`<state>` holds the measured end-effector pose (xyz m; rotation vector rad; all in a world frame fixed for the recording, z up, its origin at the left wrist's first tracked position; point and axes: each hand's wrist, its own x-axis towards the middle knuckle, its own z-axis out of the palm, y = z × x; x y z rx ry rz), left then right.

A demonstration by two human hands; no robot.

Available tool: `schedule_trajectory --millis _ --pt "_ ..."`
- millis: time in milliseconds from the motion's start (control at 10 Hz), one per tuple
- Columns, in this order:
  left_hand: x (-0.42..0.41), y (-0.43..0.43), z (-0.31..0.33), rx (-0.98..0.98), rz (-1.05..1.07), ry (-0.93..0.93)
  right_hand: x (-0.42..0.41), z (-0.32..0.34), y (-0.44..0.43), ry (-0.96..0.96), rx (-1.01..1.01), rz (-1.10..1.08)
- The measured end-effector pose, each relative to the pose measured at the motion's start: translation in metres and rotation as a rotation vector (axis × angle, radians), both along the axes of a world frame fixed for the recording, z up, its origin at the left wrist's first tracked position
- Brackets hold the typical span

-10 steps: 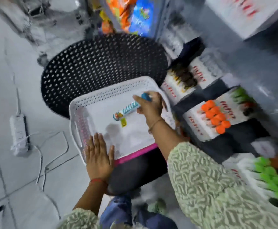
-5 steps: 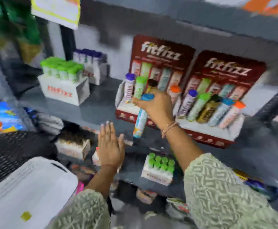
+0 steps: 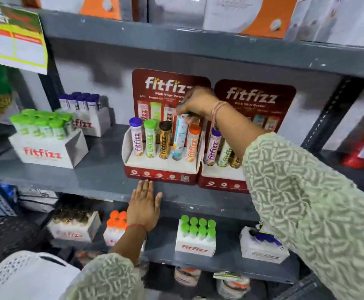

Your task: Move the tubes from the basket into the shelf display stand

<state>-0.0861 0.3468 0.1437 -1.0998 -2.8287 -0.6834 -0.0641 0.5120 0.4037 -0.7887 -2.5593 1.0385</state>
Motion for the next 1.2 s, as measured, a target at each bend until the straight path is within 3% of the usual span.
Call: schedule_trajectory --millis 300,500,1000,1100,1200 --pt "-0.003 -0.004 -0.005 0.014 -0.053 -0.024 -0.020 -0.005 0.001 -0.204 0.282 0.066" --pt "-0.005 -0.006 -0.006 -0.023 -0.082 0.012 -0.022 -0.020 0.003 -0.194 0.423 -0.005" --pt "-0.006 -0.010 -0.001 -0.056 -0.128 -0.017 -0.017 -0.048 -0.001 -0.234 0.505 -0.089" --pt "-0.007 -0.010 -0.001 -0.052 -0.151 -0.038 -0.010 -0.054 -0.004 -0.203 0.499 -0.125" --pt "-0.007 -0.014 0.005 -0.050 -0.160 -0.020 0.028 -0.073 -0.034 0.134 0.355 -0.199"
